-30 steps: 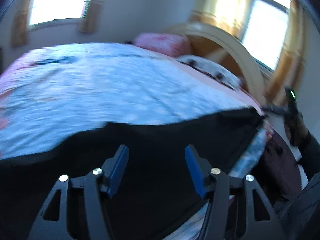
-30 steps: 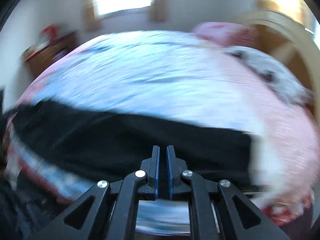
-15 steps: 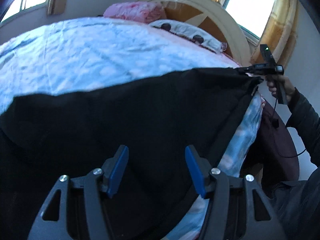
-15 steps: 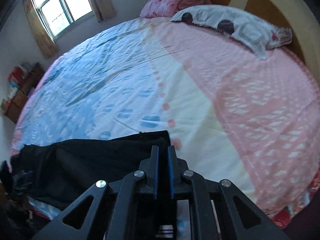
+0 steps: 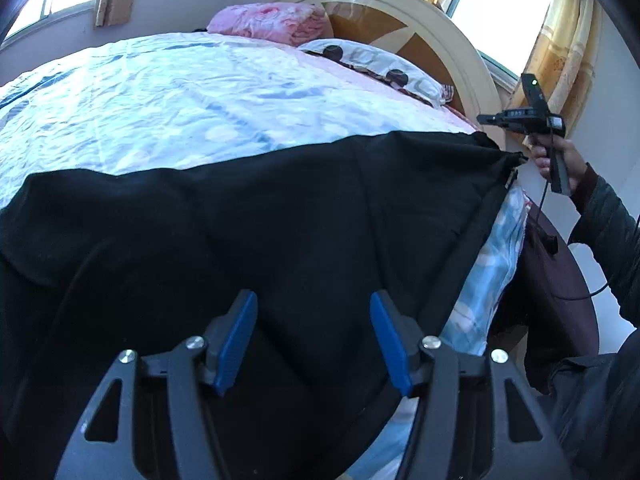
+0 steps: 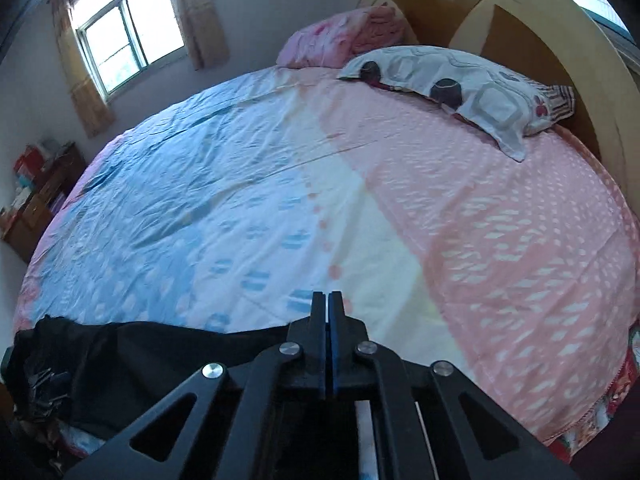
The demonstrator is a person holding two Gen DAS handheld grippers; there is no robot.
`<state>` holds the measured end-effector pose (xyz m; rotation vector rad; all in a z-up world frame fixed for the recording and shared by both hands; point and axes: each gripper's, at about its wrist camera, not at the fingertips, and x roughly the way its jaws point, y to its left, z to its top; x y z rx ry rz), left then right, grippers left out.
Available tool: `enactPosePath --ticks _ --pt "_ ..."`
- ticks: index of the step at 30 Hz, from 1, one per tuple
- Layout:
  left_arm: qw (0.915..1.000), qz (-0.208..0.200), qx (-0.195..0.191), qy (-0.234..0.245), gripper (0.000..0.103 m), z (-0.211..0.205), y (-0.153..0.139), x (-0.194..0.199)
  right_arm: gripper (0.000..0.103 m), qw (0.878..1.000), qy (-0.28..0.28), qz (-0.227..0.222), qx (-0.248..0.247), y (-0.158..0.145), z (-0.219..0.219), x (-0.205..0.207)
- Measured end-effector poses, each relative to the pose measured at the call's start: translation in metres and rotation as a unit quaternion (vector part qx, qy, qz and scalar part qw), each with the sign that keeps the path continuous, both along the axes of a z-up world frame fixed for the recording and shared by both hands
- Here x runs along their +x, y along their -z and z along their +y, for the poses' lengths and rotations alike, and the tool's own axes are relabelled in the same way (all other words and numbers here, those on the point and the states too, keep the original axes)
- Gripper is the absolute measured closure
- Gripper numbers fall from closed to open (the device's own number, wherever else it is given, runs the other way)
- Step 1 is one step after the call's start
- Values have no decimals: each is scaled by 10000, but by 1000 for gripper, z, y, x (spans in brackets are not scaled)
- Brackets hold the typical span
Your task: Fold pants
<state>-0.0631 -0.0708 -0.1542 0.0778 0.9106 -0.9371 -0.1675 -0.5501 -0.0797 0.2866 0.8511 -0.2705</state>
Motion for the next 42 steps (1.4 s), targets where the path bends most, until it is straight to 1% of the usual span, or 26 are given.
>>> enactPosePath --ticks 1,2,3,5,6,7,9,10,12,14,16,19,21,23,25,26,27,28,31,34,36,37,38,40,41,42 --pt "10000 1 -4 2 42 0 0 0 102 9999 -9 94 -96 3 1 1" --pt "10000 -3 -3 5 42 0 0 0 102 9998 -96 156 -13 6 3 -1" --pt "10000 0 -7 6 42 0 0 0 101 9995 -153 155 237 7 4 -6" --pt "10000 17 -28 -3 42 0 0 1 96 9991 -135 168 375 6 8 -23" --pt "10000 15 -39 2 42 0 0 1 83 9992 -192 132 317 3 14 -33" --pt "10000 15 -48 9 42 0 0 1 67 9992 -288 47 259 -2 22 -45" --pt "10000 12 -56 32 42 1 0 1 53 9985 -518 -102 166 -8 38 -64" --pt "10000 14 -56 53 42 1 0 1 51 9974 -716 -121 41 -11 53 -74" --pt "9999 37 -63 81 42 2 0 2 51 9943 -1037 13 -245 -12 74 -82" --pt "9999 46 -43 122 42 4 -1 1 51 9877 -1307 254 -818 -6 99 -82" --pt "9999 27 -7 158 42 7 -4 0 51 9799 -1437 408 -1322 2 112 -79" --pt "9996 24 67 271 42 13 -5 -8 51 9719 -1489 642 -1707 14 116 -72" --pt "9993 29 32 358 42 16 -7 -13 51 9659 -1514 742 -1963 20 116 -68" --pt "9992 2 143 385 42 15 -3 -16 51 9614 -1595 902 -2054 25 117 -66" --pt "9990 -8 189 409 42 15 1 -17 74 9541 -1626 933 -2336 26 120 -68" --pt "9990 -18 168 414 42 15 2 -17 75 9537 -1602 882 -2389 23 121 -71" --pt "9990 5 146 417 42 15 1 -17 79 9531 -1589 816 -2442 21 122 -73" --pt "9990 63 100 426 42 16 0 -15 81 9501 -1562 715 -2604 17 123 -78" --pt "9986 190 20 496 42 19 1 -11 82 9440 -1531 884 -2784 23 125 -86" --pt "9980 262 -63 569 42 24 1 -9 83 9450 -1384 1087 -2756 37 117 -91" --pt "9982 196 -72 560 42 25 -2 -9 83 9557 -1226 873 -2530 33 109 -97" --pt "9989 38 -107 462 42 26 -8 -11 81 9618 -1126 763 -2375 25 108 -100" --pt "9989 -121 -208 397 42 25 -17 -14 80 9630 -1086 633 -2384 19 110 -103" --pt "9981 -288 -377 403 41 14 -32 -18 80 9660 -1095 414 -2304 10 122 -106" --pt "9978 -403 -329 419 41 4 -36 -21 80 9664 -1211 373 -2237 8 133 -105" --pt "9971 -483 -289 520 41 -8 -39 -24 79 9630 -1320 347 -2324 9 144 -103"
